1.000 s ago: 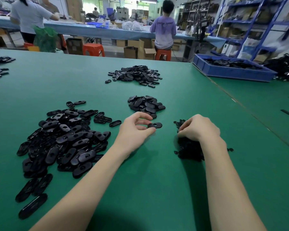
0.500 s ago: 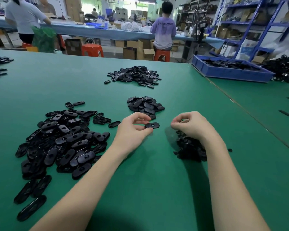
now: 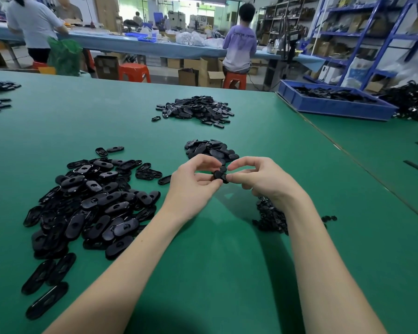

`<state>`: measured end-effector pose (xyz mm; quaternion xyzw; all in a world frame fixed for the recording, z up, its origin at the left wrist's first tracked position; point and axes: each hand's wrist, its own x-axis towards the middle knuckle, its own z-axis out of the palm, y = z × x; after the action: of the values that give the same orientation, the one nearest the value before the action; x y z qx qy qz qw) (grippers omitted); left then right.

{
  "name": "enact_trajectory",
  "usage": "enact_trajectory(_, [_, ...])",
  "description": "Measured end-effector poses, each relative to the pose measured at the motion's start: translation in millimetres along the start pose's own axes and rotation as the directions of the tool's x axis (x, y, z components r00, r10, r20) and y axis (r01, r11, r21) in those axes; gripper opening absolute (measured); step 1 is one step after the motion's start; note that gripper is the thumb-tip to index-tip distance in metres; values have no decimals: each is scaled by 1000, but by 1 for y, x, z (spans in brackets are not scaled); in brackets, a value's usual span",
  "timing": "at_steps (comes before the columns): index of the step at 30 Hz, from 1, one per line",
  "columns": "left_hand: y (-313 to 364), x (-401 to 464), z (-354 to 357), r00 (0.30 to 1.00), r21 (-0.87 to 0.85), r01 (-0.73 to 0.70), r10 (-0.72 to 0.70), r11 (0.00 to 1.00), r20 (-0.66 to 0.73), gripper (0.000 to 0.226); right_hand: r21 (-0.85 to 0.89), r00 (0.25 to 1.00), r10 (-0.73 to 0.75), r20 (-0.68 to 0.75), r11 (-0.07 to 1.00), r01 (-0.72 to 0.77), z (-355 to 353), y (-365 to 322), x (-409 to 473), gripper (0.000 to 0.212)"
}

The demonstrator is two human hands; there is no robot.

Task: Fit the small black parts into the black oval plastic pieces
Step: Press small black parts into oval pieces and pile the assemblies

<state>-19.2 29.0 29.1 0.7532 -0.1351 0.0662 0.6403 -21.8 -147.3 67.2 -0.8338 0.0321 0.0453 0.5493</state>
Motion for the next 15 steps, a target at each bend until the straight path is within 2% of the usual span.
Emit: enact_trajectory(15, [5,-2,-2,1000,-7,-20,21,1000,20,27,-23,999,-31,-16,999,30,1,1,4,15])
